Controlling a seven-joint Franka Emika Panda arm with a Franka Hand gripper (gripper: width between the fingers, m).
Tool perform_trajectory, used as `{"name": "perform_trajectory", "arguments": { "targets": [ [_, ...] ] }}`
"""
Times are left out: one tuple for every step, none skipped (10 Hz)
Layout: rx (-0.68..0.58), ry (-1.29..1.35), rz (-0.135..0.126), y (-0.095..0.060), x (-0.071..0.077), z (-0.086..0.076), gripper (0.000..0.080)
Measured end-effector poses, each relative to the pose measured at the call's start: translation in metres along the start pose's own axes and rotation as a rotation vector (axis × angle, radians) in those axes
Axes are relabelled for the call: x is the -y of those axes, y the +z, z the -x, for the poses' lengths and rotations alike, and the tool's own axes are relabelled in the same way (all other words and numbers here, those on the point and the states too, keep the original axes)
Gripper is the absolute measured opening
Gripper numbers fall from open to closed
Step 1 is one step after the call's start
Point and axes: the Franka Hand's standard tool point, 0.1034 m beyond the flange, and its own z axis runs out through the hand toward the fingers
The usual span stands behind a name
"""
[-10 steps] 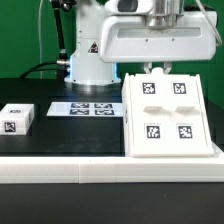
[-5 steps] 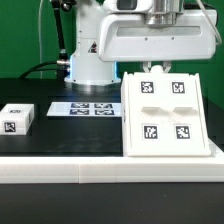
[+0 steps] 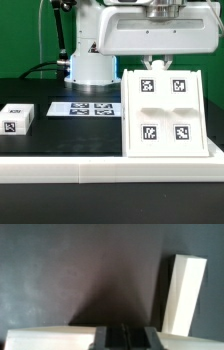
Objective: Assemble cabinet
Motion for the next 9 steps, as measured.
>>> {"name": "perform_trajectory", "arguments": {
  "targets": [
    [0.031,-0.004,0.0,-0.002,0.003,0.0,0.0002],
    [0.027,-0.005,-0.001,-0.003,0.005,-0.001,0.0002],
    [0.027,-0.004,-0.001,-0.002,0.004,0.0,0.0002],
    [0.027,-0.004,-0.001,-0.002,0.004,0.0,0.0002],
    [0.028,-0.006,-0.001,-0.003,0.004,-0.001,0.0002],
    [0.03,-0.007,-0.001,-0.007,0.003,-0.004,0.0002],
    [0.026,-0.006,-0.001,-0.009,0.002,-0.008,0.0002],
    [0.024,-0.006,-0.001,-0.011,0.002,-0.01,0.0002],
    [0.025,-0.007,-0.001,-0.01,0.002,-0.01,0.0002]
  ]
}}
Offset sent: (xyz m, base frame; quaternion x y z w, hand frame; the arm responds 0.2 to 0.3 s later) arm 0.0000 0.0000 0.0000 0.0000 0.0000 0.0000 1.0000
